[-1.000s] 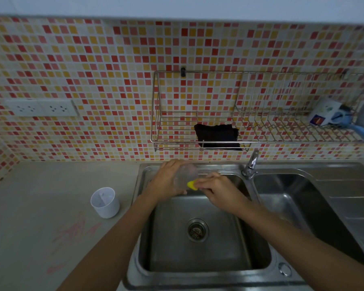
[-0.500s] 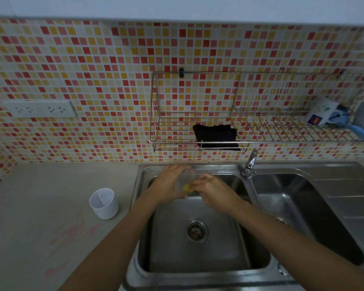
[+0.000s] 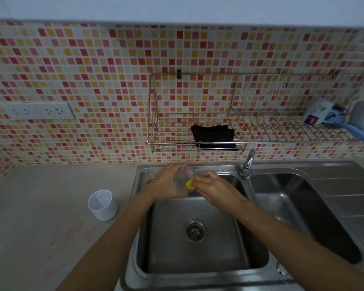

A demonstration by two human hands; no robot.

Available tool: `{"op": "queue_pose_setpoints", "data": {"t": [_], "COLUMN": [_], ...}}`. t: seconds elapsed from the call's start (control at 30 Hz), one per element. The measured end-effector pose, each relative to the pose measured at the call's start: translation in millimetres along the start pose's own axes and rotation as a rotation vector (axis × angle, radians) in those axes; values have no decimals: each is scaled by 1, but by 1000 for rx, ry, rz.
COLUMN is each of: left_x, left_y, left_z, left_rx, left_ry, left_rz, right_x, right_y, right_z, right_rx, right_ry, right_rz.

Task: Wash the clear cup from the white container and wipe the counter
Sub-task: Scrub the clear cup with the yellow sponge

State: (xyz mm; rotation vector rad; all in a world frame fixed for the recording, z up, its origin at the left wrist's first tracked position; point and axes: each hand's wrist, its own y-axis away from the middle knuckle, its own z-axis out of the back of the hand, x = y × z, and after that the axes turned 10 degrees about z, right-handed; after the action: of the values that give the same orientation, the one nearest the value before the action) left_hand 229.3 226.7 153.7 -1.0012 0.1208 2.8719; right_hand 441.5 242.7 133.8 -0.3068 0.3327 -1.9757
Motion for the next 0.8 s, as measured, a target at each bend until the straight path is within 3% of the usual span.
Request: {"op": "queue_pose_setpoints", "data": {"t": [0.2,0.4,0.47,0.63,0.73,0.8], "left_x": [-5,4,4,2,3,5], "left_y": [1,2,1,-1,-2,-1], "left_z": [-14,-18,-17,-11,-5,-3], "left_rx": [-135,-183,-193,-134,-138,-122], "left_ry": [40,-25,-87,-125,-116,-138], "left_rz": [39,-37,-59,-52,-81,-77], "right_x": [5,15,18,1,4,13], "right_y": [-5,-8,-10,-10,-3,0], "right_z": [8,12,12,1,3,2], "right_rx": [-34,-28,5,31,-52,-68], "right_ry": [-41,-324,-286,86,70,-75], "right_rz": [-39,-237,-201,-58,-82,-115]}}
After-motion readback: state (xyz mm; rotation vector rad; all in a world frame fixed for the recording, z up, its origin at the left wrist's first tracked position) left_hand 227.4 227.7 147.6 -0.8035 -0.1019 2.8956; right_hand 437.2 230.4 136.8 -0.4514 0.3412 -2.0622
